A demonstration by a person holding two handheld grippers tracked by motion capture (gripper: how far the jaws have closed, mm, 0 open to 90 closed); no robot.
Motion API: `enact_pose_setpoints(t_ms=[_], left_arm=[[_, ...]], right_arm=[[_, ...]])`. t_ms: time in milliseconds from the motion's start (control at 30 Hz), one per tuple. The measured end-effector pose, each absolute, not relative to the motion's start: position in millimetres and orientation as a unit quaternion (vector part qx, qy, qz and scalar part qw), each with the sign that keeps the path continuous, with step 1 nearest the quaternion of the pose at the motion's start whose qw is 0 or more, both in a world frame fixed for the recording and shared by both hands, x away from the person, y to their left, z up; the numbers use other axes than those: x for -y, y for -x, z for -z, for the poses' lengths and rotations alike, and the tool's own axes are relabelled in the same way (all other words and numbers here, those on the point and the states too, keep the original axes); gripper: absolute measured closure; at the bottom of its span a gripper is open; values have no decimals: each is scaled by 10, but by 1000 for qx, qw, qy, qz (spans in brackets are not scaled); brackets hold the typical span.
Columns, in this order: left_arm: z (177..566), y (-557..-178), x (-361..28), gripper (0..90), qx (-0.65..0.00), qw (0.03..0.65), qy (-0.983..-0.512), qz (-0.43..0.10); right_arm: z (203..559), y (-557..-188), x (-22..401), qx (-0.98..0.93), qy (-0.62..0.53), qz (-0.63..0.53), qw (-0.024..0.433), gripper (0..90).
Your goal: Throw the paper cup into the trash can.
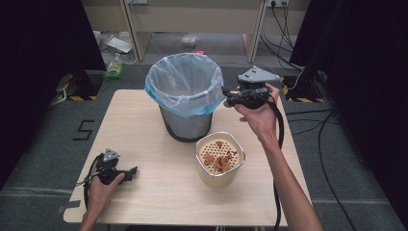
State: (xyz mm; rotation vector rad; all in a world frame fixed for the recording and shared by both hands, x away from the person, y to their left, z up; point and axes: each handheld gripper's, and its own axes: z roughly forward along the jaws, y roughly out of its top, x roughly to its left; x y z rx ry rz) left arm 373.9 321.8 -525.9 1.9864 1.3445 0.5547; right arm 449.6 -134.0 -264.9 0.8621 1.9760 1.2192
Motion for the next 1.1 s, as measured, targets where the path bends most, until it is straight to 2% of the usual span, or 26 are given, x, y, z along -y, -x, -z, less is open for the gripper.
enact_pose_setpoints(t_ms=[367, 833, 1100], left_arm=[[5259, -3739, -3218, 0, -515, 333, -761, -212], [5258, -3734, -3218, 0, -515, 333, -761, -213], [5258, -3732, -3219, 0, -515, 332, -761, -213]], right_arm=[[2977, -4274, 1743, -750, -354, -452, 329, 375], [3576, -4026, 2155, -748, -393, -428, 320, 362], [4032, -3863, 2324, -739, -423, -423, 310, 352]])
